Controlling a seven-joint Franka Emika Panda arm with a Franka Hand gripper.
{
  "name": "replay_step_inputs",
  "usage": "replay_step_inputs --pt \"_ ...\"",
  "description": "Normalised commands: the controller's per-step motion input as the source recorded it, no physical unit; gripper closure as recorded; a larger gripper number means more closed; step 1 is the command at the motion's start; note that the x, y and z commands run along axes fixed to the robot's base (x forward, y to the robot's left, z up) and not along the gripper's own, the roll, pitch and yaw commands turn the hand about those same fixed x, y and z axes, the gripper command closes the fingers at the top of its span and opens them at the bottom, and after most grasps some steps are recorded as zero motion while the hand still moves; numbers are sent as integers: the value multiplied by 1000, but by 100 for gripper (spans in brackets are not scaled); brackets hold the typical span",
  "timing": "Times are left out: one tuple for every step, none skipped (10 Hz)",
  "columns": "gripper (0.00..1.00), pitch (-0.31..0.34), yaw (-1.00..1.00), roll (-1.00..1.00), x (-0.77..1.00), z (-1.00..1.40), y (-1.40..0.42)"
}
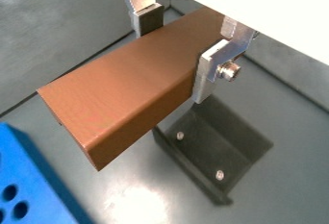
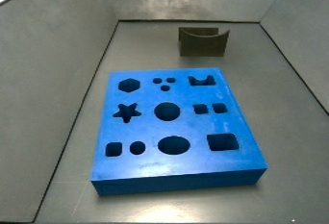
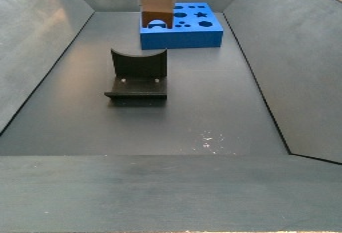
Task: Pick up the arch object. Move up. Place the arch object on the fixture. Regrasp the arch object. Rotate the arch object. Move to above the board. Insert the arch object.
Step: Place the arch object on the fixture.
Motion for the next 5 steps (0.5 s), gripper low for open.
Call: replay_step_inputs --pt "100 86 -130 -1000 622 -30 57" --pt "100 90 -135 -1000 541 -28 52" --pt "100 95 -141 -1000 479 -22 51" --pt "100 97 -147 -1000 438 -20 51" --pt "100 101 -162 -1000 337 -21 48"
